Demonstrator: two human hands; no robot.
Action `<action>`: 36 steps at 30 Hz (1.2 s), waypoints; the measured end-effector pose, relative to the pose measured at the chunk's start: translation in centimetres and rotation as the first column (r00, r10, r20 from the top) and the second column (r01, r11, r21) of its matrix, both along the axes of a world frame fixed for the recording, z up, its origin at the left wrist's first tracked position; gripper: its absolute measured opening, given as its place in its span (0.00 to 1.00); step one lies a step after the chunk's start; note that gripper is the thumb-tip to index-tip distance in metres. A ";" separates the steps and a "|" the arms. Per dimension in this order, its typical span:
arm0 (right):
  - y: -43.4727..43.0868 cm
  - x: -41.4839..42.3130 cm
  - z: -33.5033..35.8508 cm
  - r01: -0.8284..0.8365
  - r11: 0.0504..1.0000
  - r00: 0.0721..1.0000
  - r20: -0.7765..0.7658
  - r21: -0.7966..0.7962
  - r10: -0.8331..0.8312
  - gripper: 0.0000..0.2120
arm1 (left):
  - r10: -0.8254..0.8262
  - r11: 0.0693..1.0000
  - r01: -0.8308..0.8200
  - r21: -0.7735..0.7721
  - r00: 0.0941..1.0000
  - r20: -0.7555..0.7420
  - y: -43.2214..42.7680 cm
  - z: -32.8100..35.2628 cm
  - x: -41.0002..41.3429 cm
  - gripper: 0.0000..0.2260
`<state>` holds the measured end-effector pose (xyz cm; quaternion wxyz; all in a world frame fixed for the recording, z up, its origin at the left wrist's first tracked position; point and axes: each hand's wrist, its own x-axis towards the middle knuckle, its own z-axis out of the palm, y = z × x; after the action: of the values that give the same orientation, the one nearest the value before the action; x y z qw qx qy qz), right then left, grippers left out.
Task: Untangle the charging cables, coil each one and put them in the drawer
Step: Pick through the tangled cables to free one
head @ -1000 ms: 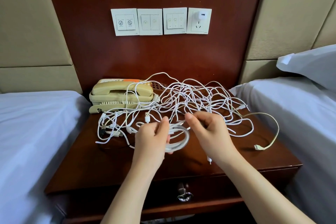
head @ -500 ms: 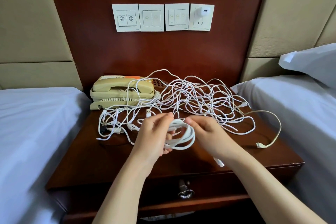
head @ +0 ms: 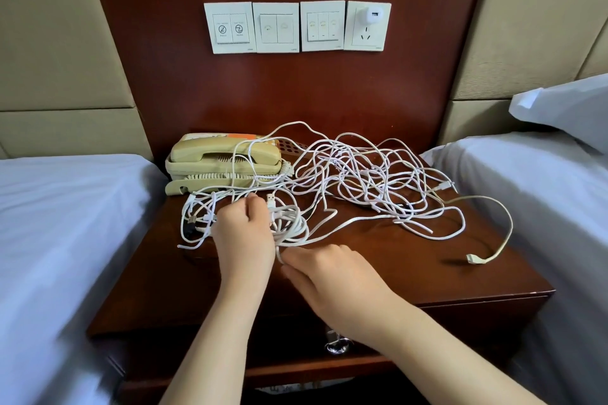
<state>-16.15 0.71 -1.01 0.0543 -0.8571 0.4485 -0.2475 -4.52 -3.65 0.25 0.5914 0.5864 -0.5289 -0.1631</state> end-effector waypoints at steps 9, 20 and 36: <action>-0.9 -2.4 0.9 0.135 0.930 0.991 0.033 -0.341 -0.132 0.16 | -0.079 0.996 0.055 0.067 0.893 0.443 0.1 -0.4 -1.0 0.19; -3.0 -7.1 1.2 -0.055 0.979 0.868 0.494 0.198 -0.051 0.19 | -0.622 0.778 0.581 0.238 0.765 0.168 0.8 -0.6 -2.5 0.18; -1.0 -0.9 -1.0 0.058 0.997 0.908 0.412 0.047 -0.072 0.09 | -0.169 0.980 0.195 0.044 0.927 -0.335 0.6 -0.2 -1.6 0.20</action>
<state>-17.02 -0.30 -2.02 0.1539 -0.7688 0.4593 -0.4175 -6.14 -3.03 0.01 0.6310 0.5214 -0.4681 -0.3329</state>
